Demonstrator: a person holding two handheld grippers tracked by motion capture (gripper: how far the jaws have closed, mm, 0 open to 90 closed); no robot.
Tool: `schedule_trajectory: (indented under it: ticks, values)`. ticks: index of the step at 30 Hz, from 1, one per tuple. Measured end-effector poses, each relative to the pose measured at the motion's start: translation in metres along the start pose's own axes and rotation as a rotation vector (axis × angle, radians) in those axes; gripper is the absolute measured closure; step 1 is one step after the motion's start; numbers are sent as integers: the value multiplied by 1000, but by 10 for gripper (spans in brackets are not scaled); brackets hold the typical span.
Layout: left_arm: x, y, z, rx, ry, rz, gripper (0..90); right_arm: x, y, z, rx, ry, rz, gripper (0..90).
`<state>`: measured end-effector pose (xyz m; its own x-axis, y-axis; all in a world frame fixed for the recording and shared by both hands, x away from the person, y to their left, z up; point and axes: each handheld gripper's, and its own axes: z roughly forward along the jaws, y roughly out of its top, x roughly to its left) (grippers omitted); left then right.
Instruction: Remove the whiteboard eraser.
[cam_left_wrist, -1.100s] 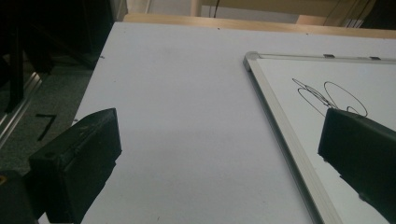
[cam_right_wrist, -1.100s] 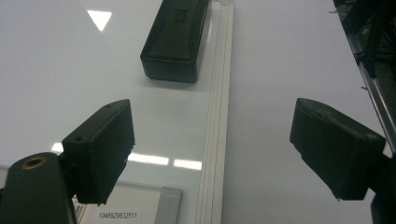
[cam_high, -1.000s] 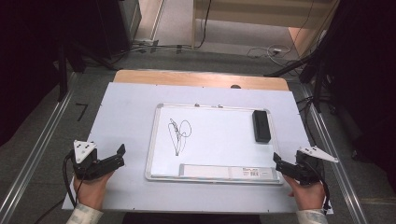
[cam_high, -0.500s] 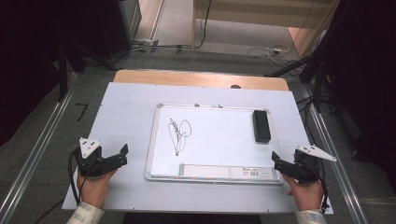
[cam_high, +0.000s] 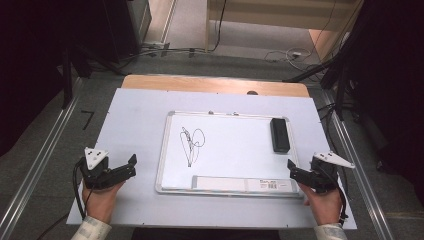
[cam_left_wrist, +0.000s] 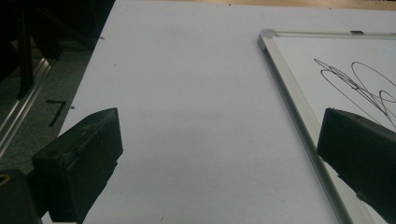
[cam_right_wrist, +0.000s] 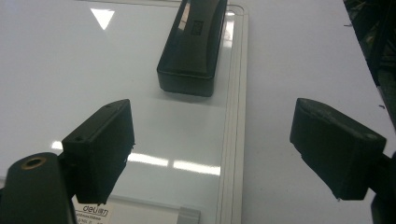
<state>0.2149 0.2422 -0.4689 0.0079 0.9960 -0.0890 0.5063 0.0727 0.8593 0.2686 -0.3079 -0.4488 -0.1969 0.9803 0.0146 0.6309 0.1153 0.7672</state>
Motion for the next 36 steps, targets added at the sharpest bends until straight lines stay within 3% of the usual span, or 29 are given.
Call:
schedule_trajectory:
  ticks: [20, 36]
  values:
    - [0, 0, 1, 3, 4, 0, 10, 4, 12, 11, -6, -7, -12, 124]
    - [2, 0, 1, 1, 1, -9, 11, 13, 37, 41, 4, -24, -16, 124]
